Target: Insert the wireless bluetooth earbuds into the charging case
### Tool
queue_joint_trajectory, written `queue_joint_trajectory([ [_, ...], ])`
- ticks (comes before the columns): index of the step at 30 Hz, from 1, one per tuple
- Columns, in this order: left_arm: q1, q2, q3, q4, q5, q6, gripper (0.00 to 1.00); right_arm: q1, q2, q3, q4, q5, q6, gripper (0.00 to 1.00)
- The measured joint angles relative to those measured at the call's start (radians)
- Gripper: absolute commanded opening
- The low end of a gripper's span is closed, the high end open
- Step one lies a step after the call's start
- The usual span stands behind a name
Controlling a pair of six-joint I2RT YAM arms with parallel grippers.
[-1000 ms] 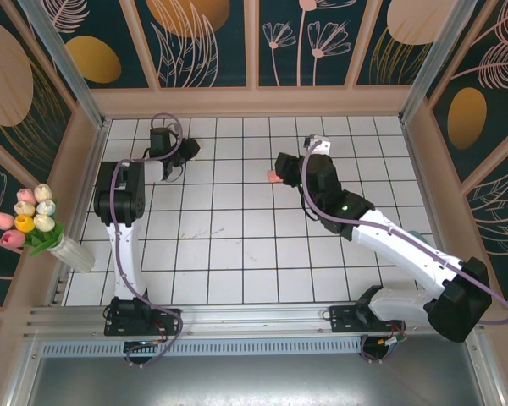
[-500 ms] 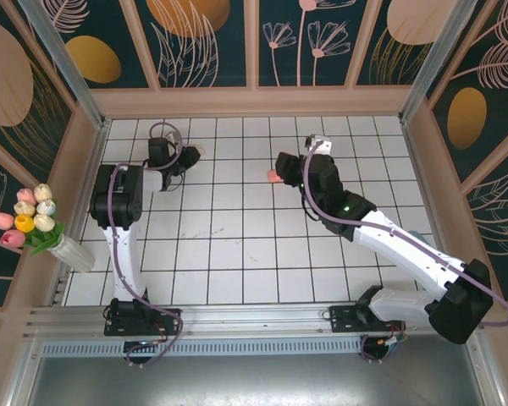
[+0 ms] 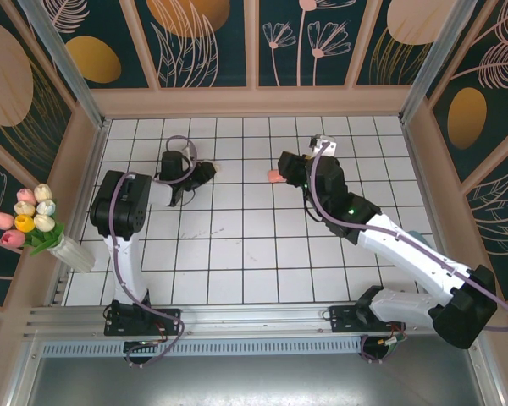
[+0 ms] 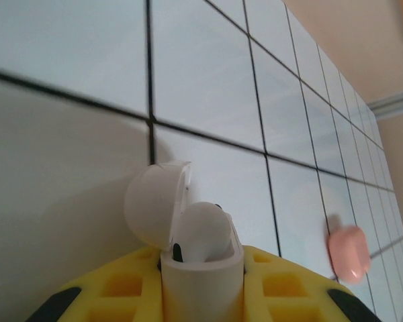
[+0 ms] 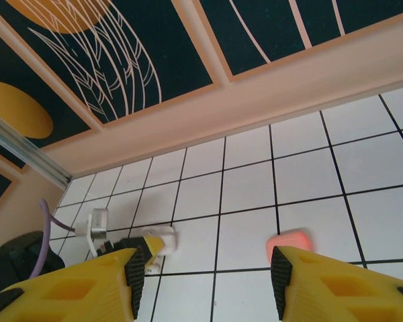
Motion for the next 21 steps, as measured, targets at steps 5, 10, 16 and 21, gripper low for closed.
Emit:
queue_joint_trajectory([
  [5,-0.058,-0.061,-0.093,0.015,0.016,-0.025,0.00,0.000,-0.009,-0.001,0.008,-0.005,0.007,0.56],
  [10,-0.151,-0.129,-0.189,0.031,0.034,-0.055,0.00,0.001,-0.010,-0.001,0.008,-0.010,0.015,0.56],
  [16,-0.238,-0.238,-0.253,0.044,0.037,-0.098,0.00,0.003,-0.023,-0.001,0.006,-0.015,0.029,0.55],
  [21,-0.242,-0.378,-0.241,0.022,0.006,-0.093,0.00,0.004,-0.035,-0.003,0.000,-0.015,0.052,0.55],
])
